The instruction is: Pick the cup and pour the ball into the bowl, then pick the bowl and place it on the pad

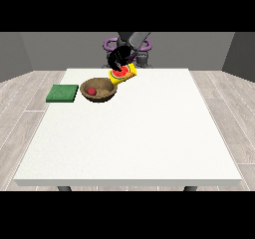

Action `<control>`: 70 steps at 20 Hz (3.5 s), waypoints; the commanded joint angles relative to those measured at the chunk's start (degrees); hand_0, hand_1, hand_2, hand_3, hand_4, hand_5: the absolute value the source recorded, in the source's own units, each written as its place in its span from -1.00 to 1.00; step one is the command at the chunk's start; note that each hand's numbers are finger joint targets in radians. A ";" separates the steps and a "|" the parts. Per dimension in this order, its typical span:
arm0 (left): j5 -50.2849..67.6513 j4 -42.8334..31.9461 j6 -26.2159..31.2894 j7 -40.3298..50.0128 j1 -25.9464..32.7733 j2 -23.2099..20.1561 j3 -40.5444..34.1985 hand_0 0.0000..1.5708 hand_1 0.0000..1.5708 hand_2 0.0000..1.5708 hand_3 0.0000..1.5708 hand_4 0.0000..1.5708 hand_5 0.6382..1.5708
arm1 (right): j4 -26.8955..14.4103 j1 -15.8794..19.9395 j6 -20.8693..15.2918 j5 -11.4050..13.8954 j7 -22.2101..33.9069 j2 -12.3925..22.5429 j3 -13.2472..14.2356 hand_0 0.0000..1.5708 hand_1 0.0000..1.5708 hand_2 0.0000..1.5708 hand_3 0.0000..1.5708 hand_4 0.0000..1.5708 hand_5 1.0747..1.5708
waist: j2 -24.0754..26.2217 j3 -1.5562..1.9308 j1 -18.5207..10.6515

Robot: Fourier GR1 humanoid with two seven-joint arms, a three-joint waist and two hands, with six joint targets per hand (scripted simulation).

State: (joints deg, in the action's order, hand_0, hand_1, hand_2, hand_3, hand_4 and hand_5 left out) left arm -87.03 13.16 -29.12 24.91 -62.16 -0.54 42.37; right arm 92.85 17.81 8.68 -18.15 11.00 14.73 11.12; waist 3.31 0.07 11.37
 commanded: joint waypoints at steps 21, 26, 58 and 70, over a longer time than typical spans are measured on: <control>61.82 31.96 -14.96 -49.12 28.70 -10.34 -40.71 0.97 0.97 1.00 1.00 0.88 0.76 | 11.84 -6.94 0.16 -3.26 -2.43 1.02 5.00 -1.00 -1.00 -1.00 -1.00 -0.45 0.98 | -9.52 -0.69 -6.69; 80.91 39.86 1.81 -49.75 25.02 0.23 -47.48 0.75 0.75 1.00 1.00 0.10 0.99 | 9.75 -6.52 -0.67 -3.11 -2.48 0.44 5.31 -1.00 -1.00 -1.00 -1.00 -0.41 0.98 | -9.59 -1.44 -10.31; 105.95 40.82 43.11 -35.41 5.34 -41.72 -64.99 -1.00 -1.00 -1.00 -1.00 -1.00 0.95 | -26.63 4.38 1.92 2.09 -25.42 -3.70 5.83 -1.00 -1.00 -1.00 -1.00 -0.65 1.00 | -25.61 -0.01 -13.20; 108.88 43.04 44.10 -30.86 3.89 -43.69 -65.66 -1.00 -1.00 -1.00 -1.00 -1.00 0.93 | -44.46 12.29 0.82 1.31 -27.27 -3.11 8.09 -1.00 -1.00 -1.00 -1.00 -0.49 1.00 | -24.42 -0.03 -14.06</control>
State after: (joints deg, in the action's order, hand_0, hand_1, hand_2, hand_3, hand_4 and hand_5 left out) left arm 20.89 57.08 13.93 -6.09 -58.29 -42.59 -22.11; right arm 52.75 28.78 9.80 -17.20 -15.63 11.41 19.12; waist -20.41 -0.14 -2.98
